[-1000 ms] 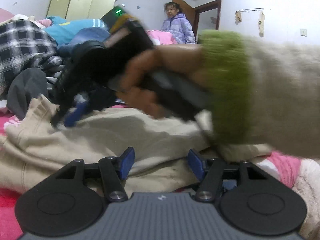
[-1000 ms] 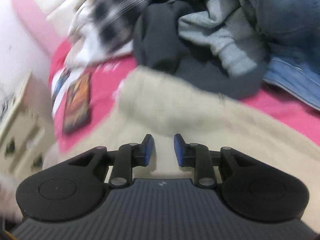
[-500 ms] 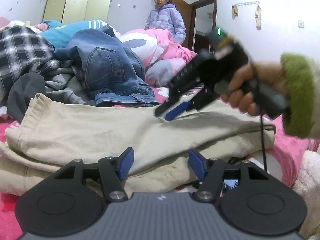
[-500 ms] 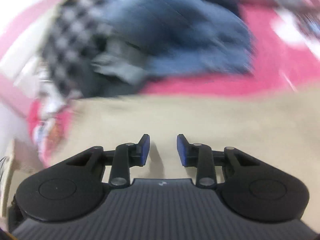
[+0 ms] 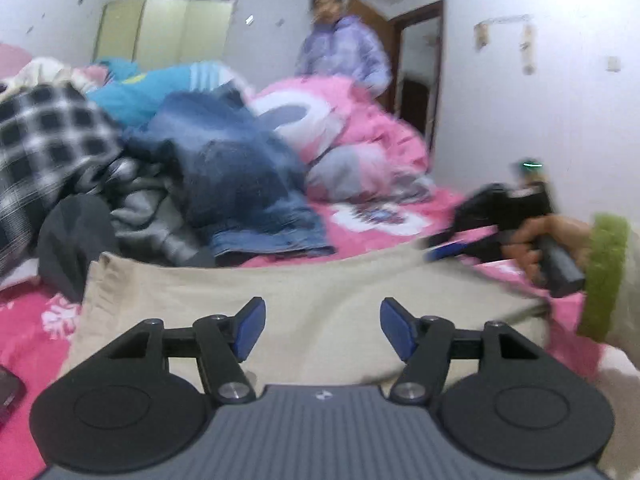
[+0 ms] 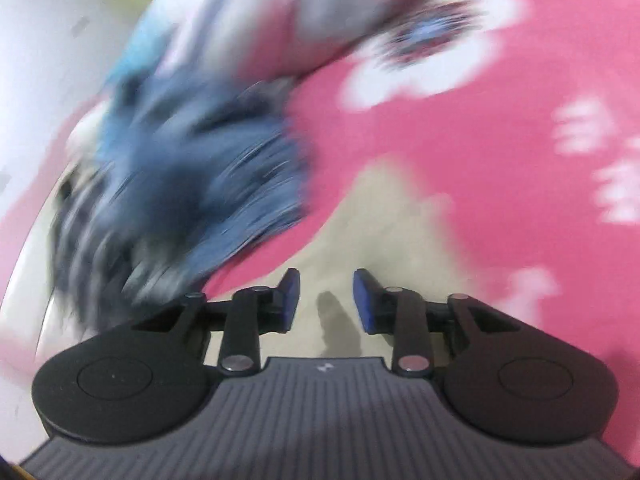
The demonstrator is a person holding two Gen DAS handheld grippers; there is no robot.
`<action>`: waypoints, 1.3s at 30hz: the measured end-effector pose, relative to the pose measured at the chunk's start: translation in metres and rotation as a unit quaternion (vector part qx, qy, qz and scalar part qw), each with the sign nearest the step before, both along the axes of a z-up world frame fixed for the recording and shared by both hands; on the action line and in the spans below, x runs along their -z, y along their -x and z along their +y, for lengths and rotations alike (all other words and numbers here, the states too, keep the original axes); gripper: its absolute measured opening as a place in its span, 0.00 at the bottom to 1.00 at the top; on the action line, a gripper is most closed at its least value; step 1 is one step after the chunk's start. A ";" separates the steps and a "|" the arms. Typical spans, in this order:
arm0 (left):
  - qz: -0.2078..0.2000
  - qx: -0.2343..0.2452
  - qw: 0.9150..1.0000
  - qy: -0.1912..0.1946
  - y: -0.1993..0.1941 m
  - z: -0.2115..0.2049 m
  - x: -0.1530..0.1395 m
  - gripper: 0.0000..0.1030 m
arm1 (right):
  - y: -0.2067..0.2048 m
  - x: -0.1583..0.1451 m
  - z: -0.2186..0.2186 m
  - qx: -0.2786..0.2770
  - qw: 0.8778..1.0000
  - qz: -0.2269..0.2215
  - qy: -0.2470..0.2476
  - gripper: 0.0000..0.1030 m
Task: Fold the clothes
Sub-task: 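Move the right gripper to the folded edge of the trousers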
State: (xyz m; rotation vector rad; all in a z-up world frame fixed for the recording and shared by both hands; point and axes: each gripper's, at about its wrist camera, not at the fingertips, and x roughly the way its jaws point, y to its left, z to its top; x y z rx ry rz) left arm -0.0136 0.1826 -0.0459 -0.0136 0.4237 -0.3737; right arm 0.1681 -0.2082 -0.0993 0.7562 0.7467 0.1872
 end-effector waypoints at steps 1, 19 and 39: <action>0.019 -0.023 1.000 -0.004 -0.010 0.004 0.003 0.61 | 0.007 -0.002 -0.014 0.061 0.998 -0.004 0.018 0.20; 0.092 -0.180 0.973 0.114 -0.011 0.077 -0.009 0.60 | 0.187 0.019 -0.016 0.029 0.992 -0.121 0.004 0.30; 0.093 -0.117 0.980 0.131 0.042 0.046 0.010 0.61 | 0.254 0.016 0.021 0.013 0.995 -0.101 -0.007 0.33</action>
